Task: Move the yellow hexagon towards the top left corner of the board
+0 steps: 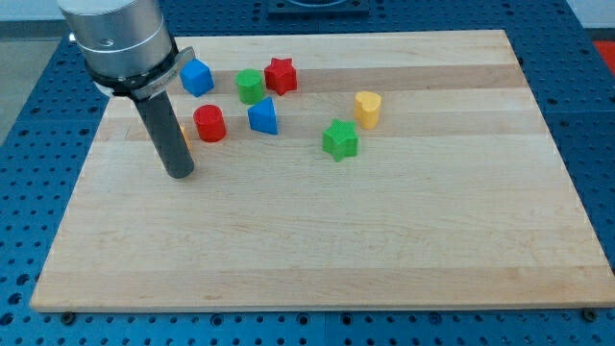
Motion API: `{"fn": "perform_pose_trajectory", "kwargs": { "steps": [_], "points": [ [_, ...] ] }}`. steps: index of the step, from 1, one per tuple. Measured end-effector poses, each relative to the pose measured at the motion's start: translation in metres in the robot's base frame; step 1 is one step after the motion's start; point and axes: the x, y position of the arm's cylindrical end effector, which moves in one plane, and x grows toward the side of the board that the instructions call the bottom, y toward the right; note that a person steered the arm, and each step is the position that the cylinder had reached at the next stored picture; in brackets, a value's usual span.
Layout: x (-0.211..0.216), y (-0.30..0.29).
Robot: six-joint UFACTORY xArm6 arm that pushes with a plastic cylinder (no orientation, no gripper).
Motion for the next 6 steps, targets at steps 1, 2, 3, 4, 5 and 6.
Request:
{"fn": "perform_pose_trajectory", "kwargs": {
  "steps": [1,2,3,4,5,6],
  "points": [
    [0.000,-0.003],
    [0.000,-0.011],
    [-0.012,-0.012],
    [-0.030,-0.013],
    [-0.038,-0.021],
    [-0.049,-0.025]
  ]
}}
